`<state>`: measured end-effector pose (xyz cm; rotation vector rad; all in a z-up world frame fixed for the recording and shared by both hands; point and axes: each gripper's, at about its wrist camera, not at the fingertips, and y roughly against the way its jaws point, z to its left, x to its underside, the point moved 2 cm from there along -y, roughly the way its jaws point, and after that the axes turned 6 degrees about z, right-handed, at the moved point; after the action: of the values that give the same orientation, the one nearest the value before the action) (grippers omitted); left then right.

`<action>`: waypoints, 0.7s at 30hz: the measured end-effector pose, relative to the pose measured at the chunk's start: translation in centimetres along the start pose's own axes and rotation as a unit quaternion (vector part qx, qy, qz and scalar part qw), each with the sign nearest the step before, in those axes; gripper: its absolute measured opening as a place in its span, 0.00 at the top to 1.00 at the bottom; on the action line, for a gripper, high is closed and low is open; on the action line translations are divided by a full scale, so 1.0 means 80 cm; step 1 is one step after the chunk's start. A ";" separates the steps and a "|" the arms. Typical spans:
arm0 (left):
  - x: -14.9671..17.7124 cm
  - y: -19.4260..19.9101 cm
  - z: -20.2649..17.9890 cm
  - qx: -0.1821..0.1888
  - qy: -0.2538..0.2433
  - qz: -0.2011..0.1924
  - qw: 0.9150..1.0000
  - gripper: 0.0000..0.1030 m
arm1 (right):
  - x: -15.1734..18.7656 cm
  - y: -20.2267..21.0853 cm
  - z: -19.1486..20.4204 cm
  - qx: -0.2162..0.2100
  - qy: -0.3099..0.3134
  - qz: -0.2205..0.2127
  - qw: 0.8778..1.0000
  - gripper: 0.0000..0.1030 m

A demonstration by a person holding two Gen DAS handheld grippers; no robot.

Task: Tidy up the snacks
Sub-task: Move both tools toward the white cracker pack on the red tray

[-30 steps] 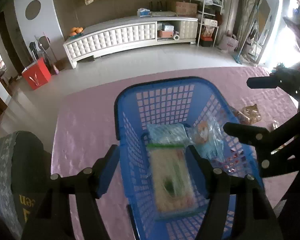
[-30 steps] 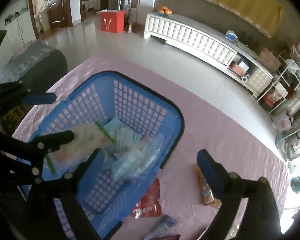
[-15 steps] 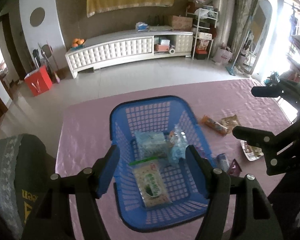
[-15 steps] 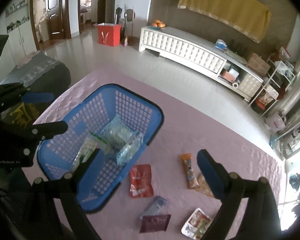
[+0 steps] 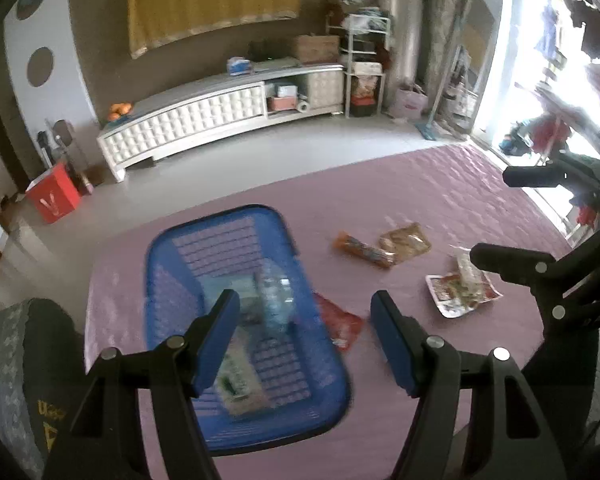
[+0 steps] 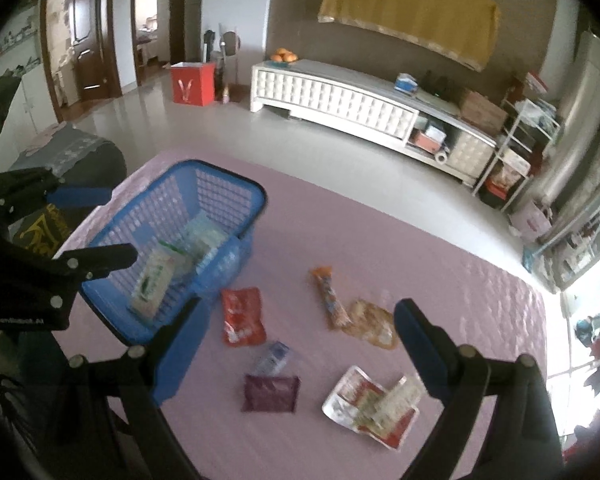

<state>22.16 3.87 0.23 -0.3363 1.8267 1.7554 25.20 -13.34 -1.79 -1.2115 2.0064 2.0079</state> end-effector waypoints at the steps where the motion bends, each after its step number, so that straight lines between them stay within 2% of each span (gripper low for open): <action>1: -0.001 -0.004 -0.009 0.002 -0.005 0.002 1.000 0.36 | 0.007 0.000 -0.008 0.002 -0.006 0.002 1.000 0.07; 6: -0.006 -0.029 -0.060 0.021 -0.030 0.013 0.999 0.36 | 0.036 0.000 -0.044 0.006 -0.033 0.011 0.999 0.07; 7: -0.008 -0.033 -0.069 0.023 -0.032 0.015 0.999 0.29 | 0.043 0.000 -0.051 0.007 -0.038 0.013 0.999 0.07; 9: -0.010 -0.043 -0.085 0.030 -0.038 0.016 0.999 0.22 | 0.054 -0.004 -0.065 0.009 -0.048 0.019 0.999 0.07; 21: -0.016 -0.108 -0.164 0.054 -0.052 0.053 0.996 0.22 | 0.119 -0.045 -0.130 0.004 -0.108 0.063 0.992 0.07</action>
<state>24.96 -10.02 -6.60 -0.1053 1.8864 1.7011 25.52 -26.30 -8.40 -0.8437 2.0274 2.0808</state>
